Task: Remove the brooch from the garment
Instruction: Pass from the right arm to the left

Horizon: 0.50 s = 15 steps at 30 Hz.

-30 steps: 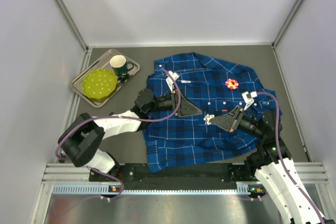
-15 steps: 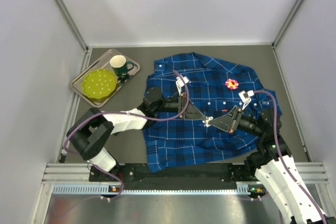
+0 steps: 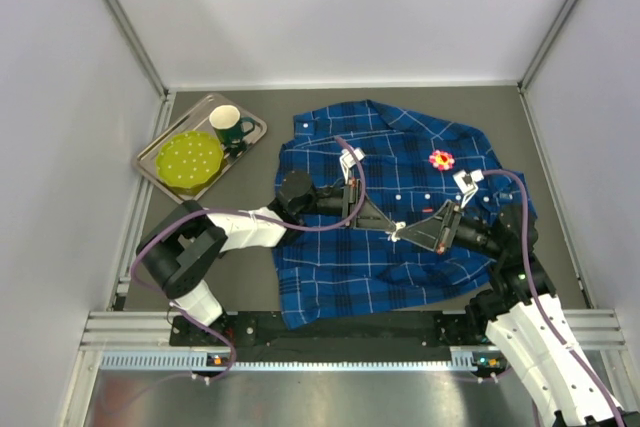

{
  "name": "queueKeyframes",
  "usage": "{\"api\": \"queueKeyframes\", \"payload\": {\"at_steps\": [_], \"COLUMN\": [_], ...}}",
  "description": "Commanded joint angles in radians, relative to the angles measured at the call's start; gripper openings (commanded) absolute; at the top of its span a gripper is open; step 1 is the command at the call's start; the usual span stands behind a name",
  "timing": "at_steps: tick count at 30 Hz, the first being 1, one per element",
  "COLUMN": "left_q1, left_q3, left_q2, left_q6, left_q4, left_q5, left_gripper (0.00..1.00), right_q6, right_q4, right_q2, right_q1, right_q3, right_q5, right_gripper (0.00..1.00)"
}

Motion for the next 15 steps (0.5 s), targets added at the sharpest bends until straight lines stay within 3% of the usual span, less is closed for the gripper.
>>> {"api": "queueKeyframes", "payload": {"at_steps": [1, 6, 10, 15], "left_q1": [-0.009, -0.007, -0.007, -0.004], "left_q3": [0.037, 0.026, 0.009, 0.0], "left_q2": [-0.012, -0.035, -0.056, -0.056], "left_q6": [0.01, 0.032, 0.038, 0.01], "left_q4": [0.08, 0.042, 0.013, 0.049], "left_q5": [-0.008, -0.046, -0.075, -0.084], "left_gripper": [0.11, 0.0, 0.0, 0.0], "right_q6": [-0.023, -0.024, -0.003, -0.01], "right_q4": [0.025, -0.021, -0.061, -0.095], "right_q2": [0.008, -0.002, -0.032, -0.064], "right_q1": [-0.003, -0.003, -0.003, -0.003], "right_q3": [0.035, 0.032, 0.004, 0.002], "right_q5": [-0.008, 0.031, 0.083, 0.072], "right_gripper": [0.0, 0.0, 0.18, 0.23]}}
